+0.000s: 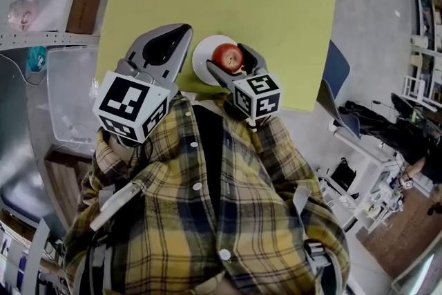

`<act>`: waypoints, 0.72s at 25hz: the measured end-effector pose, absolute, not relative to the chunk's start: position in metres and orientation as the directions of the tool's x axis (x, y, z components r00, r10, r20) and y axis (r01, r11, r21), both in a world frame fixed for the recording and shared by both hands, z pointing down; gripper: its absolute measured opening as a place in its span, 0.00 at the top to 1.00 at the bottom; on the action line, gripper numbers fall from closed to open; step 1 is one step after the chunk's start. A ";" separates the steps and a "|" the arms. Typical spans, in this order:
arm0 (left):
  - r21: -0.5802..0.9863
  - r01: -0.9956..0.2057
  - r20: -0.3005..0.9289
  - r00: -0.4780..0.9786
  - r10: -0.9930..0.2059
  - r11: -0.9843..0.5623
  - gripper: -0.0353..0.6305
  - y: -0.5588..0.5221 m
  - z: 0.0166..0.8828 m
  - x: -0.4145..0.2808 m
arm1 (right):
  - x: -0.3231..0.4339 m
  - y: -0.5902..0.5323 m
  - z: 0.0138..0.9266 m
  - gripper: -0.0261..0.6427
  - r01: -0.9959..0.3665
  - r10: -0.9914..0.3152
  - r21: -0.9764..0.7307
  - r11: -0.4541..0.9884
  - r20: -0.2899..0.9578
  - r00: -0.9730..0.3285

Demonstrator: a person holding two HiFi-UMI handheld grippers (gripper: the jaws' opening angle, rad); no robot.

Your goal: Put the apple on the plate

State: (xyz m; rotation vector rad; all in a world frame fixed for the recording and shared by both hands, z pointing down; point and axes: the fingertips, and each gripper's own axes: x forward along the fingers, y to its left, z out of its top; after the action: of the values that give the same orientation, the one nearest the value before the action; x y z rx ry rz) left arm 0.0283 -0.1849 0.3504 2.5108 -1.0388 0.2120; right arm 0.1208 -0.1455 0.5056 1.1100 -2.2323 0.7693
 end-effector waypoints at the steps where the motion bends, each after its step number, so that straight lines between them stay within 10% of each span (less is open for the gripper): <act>1: 0.315 -0.705 0.293 0.709 -0.642 -0.635 0.94 -0.185 0.351 0.026 | 0.120 -0.145 0.510 0.39 -0.828 -0.525 -0.254 0.500 0.672 -0.523; 18: 0.305 -0.703 0.320 0.711 -0.626 -0.643 0.94 -0.192 0.358 0.019 | 0.118 -0.139 0.554 0.39 -0.828 -0.500 -0.244 0.506 0.699 -0.511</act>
State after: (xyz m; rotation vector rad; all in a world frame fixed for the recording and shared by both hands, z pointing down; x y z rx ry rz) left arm 0.0190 -0.1916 0.3576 2.5105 -1.0262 0.2590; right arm 0.1184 -0.1390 0.5535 1.0832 -2.1944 0.7726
